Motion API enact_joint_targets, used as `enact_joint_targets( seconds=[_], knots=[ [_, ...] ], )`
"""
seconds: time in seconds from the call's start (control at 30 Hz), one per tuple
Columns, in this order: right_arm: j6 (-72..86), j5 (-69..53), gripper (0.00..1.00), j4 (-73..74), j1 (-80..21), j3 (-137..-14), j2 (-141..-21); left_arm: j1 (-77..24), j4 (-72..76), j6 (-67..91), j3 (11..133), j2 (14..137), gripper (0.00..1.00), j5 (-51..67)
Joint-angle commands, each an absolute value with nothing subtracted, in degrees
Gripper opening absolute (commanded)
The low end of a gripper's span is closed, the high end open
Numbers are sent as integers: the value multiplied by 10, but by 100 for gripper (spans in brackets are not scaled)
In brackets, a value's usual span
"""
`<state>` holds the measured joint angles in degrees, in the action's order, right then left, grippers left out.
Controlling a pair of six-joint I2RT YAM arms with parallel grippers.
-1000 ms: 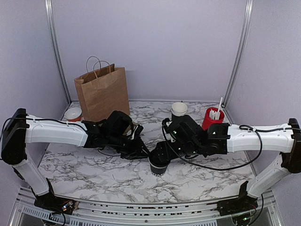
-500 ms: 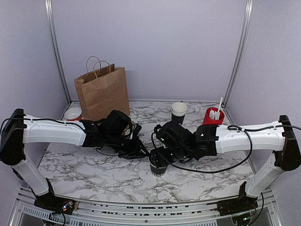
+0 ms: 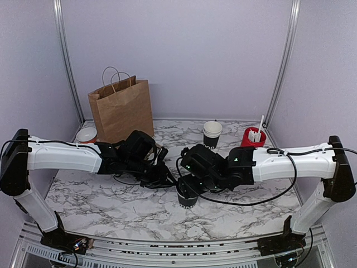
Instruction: Pack the takeout coffee
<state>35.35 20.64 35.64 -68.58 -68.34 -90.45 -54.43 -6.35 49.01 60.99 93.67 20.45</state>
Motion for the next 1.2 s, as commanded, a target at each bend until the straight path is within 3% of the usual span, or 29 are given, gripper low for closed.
enact_joint_targets(
  seconds=[0.0,0.37,1.17],
  knots=[
    [357,219,74,370,-693,-708,-917,-541,-77,481,622,922,24,202],
    [360,220,77,375,-692,-719,-935,-540,-77,476,621,918,24,199],
    [350,240,71,365,-692,-737,-904,-526,-76,472,612,906,24,199]
  ],
)
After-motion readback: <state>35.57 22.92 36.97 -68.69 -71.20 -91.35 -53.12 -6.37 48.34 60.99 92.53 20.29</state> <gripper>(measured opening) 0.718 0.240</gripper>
